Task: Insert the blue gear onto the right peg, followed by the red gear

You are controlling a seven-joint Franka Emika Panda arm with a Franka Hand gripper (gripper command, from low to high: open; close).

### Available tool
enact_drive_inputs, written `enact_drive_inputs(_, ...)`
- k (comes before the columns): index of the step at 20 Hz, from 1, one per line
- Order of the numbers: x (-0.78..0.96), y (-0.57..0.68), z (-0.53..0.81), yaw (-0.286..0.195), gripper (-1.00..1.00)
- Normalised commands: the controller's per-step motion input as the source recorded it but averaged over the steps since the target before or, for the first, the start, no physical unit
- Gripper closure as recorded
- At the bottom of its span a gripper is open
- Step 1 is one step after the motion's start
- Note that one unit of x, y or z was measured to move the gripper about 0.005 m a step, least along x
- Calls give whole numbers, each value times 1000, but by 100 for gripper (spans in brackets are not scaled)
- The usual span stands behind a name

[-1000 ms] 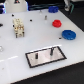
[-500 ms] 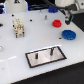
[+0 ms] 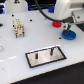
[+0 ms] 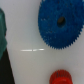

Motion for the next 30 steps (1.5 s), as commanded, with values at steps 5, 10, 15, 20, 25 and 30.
enact_drive_inputs(5,-92,-123,-208,0,-100)
enact_drive_inputs(10,-445,-59,0,0,-100)
enact_drive_inputs(15,-433,-43,-91,0,-100)
enact_drive_inputs(20,-219,-36,-161,0,100)
enact_drive_inputs(25,-251,-33,-131,0,100)
enact_drive_inputs(30,-226,0,-104,0,100)
